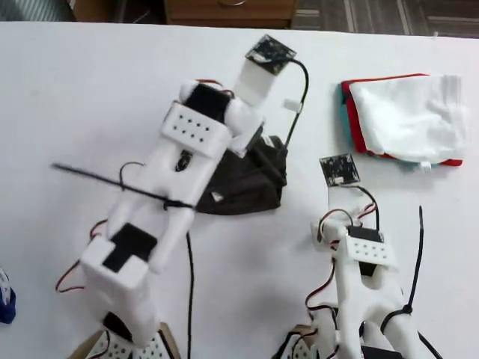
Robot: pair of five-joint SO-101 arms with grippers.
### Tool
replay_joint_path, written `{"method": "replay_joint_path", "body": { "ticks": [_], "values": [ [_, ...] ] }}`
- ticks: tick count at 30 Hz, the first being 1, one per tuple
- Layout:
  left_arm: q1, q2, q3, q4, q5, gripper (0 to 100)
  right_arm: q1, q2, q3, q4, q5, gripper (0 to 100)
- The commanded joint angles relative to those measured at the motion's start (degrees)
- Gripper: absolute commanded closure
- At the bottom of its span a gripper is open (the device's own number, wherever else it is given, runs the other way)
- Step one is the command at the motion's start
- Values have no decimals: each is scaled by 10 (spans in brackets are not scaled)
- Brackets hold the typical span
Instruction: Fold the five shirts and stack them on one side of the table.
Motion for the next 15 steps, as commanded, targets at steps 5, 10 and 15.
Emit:
{"method": "replay_joint_path", "body": {
  "ticks": [5,10,15],
  "values": [
    [16,40,-59,-36,18,973,4,-19,-3,-9,-6,975],
    [16,71,-93,-33,30,973,4,-19,-3,-9,-6,975],
    [29,90,-93,-33,31,973,4,-19,-3,-9,-6,975]
  ]
}}
